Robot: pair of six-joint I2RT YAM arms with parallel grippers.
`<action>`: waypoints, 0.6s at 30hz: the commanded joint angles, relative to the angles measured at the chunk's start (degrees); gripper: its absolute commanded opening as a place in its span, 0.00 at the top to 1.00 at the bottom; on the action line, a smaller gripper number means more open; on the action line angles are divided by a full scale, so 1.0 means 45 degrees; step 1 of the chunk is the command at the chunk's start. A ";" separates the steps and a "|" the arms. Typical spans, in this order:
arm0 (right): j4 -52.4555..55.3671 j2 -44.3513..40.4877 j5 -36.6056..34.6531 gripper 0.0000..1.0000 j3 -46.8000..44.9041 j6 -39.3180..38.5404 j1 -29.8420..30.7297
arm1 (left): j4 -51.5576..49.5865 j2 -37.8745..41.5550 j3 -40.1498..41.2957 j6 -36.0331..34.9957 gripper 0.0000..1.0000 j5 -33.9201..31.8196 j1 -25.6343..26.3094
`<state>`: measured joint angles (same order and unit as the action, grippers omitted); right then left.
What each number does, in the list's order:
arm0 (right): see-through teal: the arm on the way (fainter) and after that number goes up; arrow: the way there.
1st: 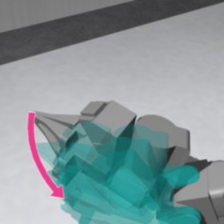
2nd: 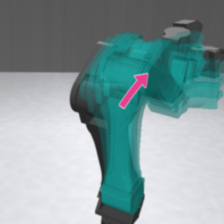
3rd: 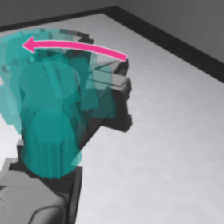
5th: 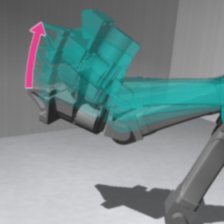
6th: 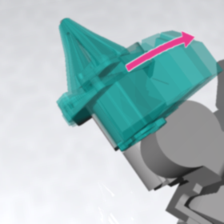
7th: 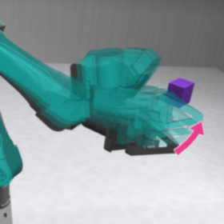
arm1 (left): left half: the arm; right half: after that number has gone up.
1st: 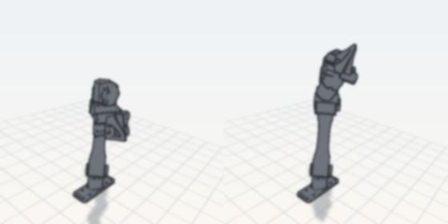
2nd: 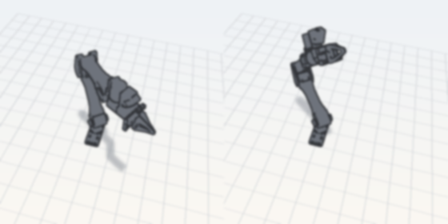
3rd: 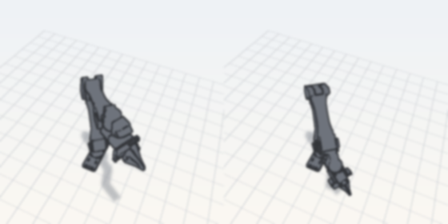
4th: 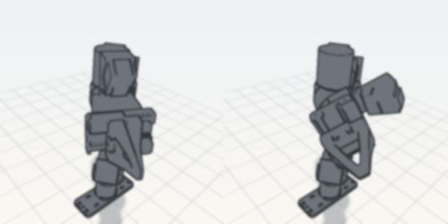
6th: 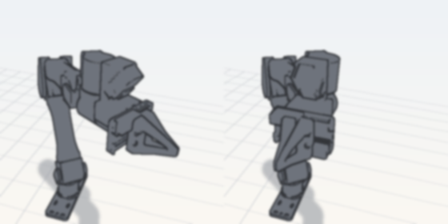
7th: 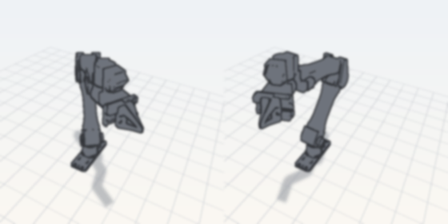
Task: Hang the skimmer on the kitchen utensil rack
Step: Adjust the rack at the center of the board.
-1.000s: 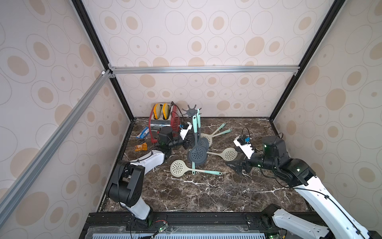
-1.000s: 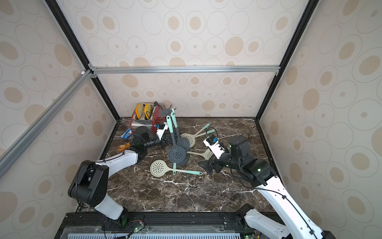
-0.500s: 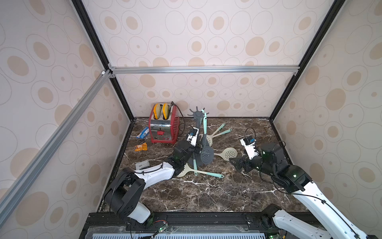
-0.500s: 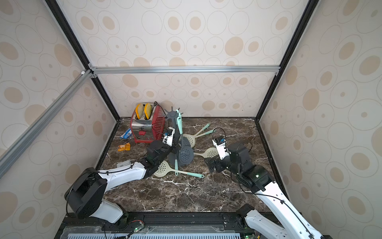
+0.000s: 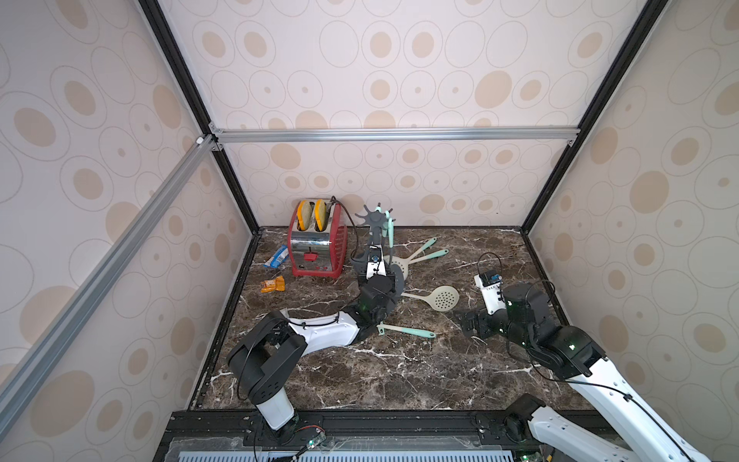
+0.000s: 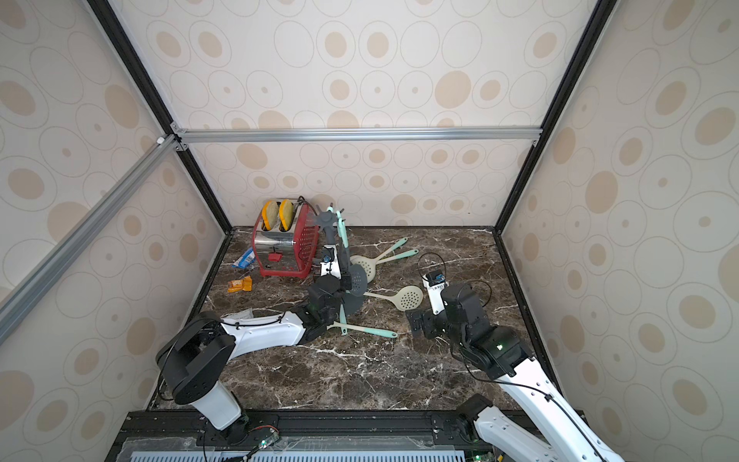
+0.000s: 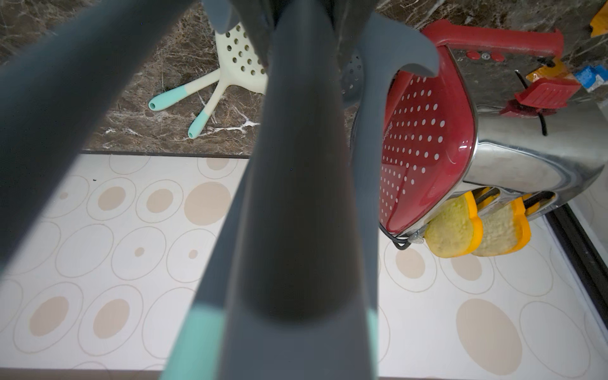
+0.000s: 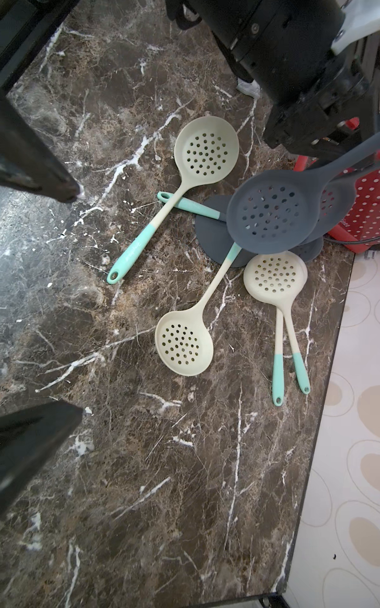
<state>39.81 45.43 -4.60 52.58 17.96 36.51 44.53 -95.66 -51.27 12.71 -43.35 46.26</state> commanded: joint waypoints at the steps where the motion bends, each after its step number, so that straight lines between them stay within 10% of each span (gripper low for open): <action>1: 0.0142 0.0046 0.0519 0.00 -0.0263 -0.0325 -0.0029 | -0.0151 0.0734 -0.0194 0.0403 0.47 -0.0874 0.0035; 4: -0.0145 0.0147 0.0745 0.00 -0.0631 -0.0121 -0.0028 | -0.1482 0.1658 0.0221 0.0647 0.28 -0.0691 0.0035; 18: 0.0196 0.4400 0.1019 0.05 0.1113 0.0647 -0.0707 | -1.3338 0.7887 0.1032 0.4114 0.01 0.0211 0.0024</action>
<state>39.62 62.28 -2.22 54.24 19.70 34.46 2.66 -62.85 -45.15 25.15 -43.59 46.50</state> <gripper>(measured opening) 0.948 0.985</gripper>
